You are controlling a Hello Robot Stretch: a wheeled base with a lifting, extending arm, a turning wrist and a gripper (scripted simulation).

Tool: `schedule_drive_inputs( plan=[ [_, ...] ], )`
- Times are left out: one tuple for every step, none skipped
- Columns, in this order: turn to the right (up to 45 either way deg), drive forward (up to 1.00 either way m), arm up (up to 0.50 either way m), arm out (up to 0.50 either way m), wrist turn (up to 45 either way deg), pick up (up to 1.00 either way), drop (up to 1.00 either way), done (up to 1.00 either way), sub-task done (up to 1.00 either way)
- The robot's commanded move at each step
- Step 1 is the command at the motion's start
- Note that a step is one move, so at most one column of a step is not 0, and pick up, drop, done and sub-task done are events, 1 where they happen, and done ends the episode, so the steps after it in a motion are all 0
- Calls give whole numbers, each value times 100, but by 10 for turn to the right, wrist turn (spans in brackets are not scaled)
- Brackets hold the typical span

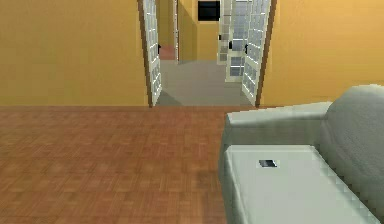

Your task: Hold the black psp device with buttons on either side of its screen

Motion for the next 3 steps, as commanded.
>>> schedule_drive_inputs(
  plan=[
    [0, 0, 50, 0, 0, 0, 0, 0, 0],
    [0, 0, 12, 0, 0, 0, 0, 0, 0],
    [0, 0, 0, 36, 0, 0, 0, 0, 0]
  ],
)
